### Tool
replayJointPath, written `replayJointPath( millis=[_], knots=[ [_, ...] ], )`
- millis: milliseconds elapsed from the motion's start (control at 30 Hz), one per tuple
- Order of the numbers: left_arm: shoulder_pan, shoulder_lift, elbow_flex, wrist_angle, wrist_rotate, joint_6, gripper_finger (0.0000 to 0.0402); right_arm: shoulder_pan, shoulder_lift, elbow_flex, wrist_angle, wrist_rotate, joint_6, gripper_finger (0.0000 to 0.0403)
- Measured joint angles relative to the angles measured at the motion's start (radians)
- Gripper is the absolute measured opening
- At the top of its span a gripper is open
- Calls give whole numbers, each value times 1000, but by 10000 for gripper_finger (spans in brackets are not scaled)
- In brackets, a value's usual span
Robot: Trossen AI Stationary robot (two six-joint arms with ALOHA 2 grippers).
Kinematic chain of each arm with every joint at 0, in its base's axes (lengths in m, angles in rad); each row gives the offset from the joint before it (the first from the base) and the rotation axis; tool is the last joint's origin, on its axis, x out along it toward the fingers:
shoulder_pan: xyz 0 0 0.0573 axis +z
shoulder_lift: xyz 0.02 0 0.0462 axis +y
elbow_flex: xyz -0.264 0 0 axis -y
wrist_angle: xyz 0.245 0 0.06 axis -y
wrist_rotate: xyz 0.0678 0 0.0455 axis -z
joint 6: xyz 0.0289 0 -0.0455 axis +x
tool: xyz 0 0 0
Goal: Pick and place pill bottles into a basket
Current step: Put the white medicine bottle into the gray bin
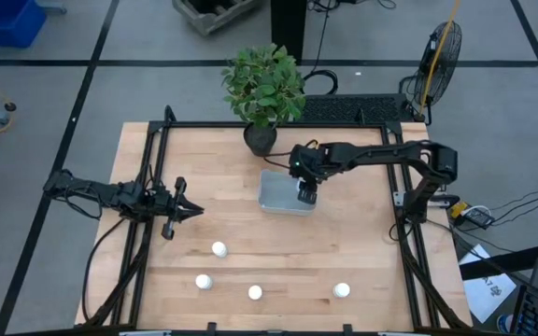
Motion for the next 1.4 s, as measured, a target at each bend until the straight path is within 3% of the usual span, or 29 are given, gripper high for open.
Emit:
replayJointPath(
  millis=[567, 733, 933, 1233, 1400],
  knots=[
    [0, 0, 0, 0, 0, 0, 37, 2, 21, 0, 23, 3, -97, 239],
    [0, 0, 0, 0, 0, 0, 37, 3, -25, 0, 22, 28, -124, 270],
    [0, 0, 0, 0, 0, 0, 37, 32, -128, -1, 31, 55, -121, 274],
    [0, 0, 0, 0, 0, 0, 37, 285, -181, -2, 146, 48, -206, 272],
    [0, 0, 0, 0, 0, 0, 37, 471, -180, -35, 307, -25, -169, 265]
  ],
)
